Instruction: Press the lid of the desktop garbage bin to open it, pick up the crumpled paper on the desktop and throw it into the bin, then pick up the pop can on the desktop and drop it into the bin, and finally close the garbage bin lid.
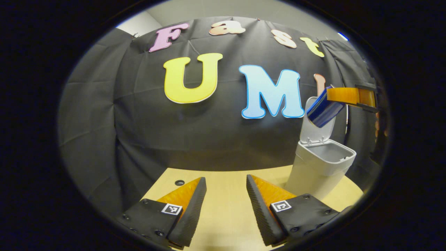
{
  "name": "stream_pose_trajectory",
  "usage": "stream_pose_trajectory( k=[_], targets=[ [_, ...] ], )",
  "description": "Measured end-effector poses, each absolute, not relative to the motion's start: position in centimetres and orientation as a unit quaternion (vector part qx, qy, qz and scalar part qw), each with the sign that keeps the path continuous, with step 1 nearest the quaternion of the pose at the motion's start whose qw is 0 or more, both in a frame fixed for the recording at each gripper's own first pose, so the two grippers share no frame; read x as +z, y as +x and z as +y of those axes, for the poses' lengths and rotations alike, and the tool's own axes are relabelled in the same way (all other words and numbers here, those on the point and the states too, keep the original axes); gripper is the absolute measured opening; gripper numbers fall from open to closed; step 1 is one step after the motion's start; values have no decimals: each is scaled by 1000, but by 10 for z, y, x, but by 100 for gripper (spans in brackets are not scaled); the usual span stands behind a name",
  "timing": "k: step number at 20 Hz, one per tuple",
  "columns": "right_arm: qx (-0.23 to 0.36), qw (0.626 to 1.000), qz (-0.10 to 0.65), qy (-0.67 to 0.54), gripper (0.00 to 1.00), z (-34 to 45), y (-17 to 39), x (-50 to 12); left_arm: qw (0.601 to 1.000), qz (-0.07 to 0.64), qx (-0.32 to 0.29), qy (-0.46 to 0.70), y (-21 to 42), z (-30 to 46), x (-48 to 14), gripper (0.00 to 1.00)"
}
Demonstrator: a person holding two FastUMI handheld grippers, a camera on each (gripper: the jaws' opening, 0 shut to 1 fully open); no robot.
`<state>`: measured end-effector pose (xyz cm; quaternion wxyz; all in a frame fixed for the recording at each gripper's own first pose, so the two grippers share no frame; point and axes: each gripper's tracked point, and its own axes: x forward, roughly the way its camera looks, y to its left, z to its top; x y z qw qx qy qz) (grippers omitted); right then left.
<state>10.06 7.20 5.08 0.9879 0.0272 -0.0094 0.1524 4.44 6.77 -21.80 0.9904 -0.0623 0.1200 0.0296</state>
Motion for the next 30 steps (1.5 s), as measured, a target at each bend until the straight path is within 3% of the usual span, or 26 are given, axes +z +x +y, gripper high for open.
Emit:
stream_pose_trajectory(
  k=[3,6,11,12,13,24,30],
  targets=[
    [122,992,-12,33,84,44,111,51,990,123,32,-65,42,72,-220,84],
    [97,995,-4,33,84,22,124,43,989,129,37,-70,32,77,-224,77],
    [73,997,28,22,84,-2,139,14,986,138,47,-78,26,87,-228,78],
    [71,997,36,19,84,-4,142,6,986,139,50,-79,25,89,-229,78],
    [69,996,44,17,84,-5,144,0,986,140,52,-79,23,90,-230,84],
    [67,988,138,26,84,-11,145,-84,985,151,51,-67,23,79,-240,75],
    [61,980,186,29,84,-15,140,-130,984,157,49,-64,27,80,-242,78]
  ],
)
